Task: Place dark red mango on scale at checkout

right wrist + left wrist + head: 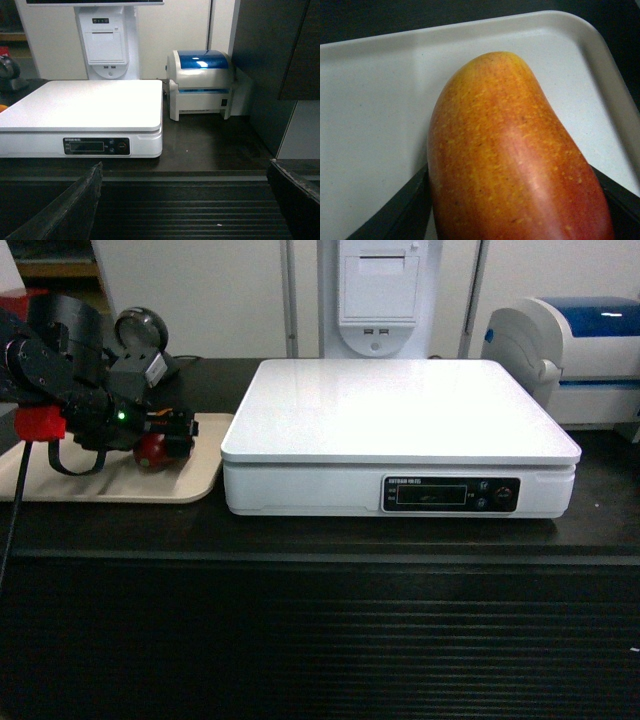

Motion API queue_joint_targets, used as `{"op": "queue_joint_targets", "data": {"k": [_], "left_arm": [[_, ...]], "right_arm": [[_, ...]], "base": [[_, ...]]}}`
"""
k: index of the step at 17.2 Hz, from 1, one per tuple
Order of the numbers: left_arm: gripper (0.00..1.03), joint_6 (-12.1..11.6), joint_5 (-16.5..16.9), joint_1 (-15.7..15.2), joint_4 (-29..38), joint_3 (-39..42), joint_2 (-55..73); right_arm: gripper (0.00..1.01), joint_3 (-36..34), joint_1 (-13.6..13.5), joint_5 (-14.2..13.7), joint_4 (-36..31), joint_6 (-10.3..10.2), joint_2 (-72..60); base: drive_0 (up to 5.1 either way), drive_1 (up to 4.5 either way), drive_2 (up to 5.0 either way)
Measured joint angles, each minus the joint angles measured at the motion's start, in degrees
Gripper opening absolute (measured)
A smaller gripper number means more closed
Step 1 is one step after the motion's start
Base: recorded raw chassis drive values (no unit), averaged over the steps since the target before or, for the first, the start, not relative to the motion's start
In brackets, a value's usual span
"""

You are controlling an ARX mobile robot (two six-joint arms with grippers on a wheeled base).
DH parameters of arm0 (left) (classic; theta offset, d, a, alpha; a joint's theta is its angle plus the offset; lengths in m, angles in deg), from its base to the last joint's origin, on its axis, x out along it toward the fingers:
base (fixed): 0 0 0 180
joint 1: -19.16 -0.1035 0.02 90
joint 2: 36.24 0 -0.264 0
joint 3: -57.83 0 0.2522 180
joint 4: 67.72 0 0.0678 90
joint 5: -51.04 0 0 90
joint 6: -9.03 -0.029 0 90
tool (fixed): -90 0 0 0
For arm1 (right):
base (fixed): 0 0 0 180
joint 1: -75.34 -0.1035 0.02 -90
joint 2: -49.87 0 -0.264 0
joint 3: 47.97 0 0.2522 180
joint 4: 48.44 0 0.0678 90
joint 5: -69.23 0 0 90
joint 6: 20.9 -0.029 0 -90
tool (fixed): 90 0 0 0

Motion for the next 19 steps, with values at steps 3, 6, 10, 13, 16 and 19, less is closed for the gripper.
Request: {"op": "queue_joint_targets", "data": {"k": [3, 6, 10, 13, 16, 19], "left_arm": [[0.64, 0.7, 0.5, -0.4, 2.6, 3.1, -1.6], [0.63, 2.7, 1.6, -0.6, 6.0, 10.4, -8.8], [0.63, 5.2, 0.7, 3.3, 10.0, 17.4, -23.0], [0.63, 9.6, 0.7, 9.6, 11.4, 18.8, -28.5], [0.63, 13.3, -1.2, 14.7, 9.4, 14.8, -25.6], [0.63, 16.2, -2.1, 20.9, 6.9, 9.7, -21.2]], "right_arm": [[0.98, 0.0, 0.0, 0.0, 0.0, 0.0, 0.0], [0.98, 0.0, 0.0, 0.0, 0.0, 0.0, 0.0], [0.98, 0.0, 0.0, 0.0, 0.0, 0.0, 0.0], [0.98, 0.0, 0.0, 0.0, 0.0, 0.0, 0.0], [0.98, 0.0, 0.0, 0.0, 0.0, 0.0, 0.0], [0.98, 0.0, 0.0, 0.0, 0.0, 0.0, 0.0]], "base": [[0.0, 0.0, 0.0], [0.0, 0.0, 0.0], [0.0, 0.0, 0.0], [0.0, 0.0, 0.0], [0.0, 0.0, 0.0], [0.0, 0.0, 0.0]]}}
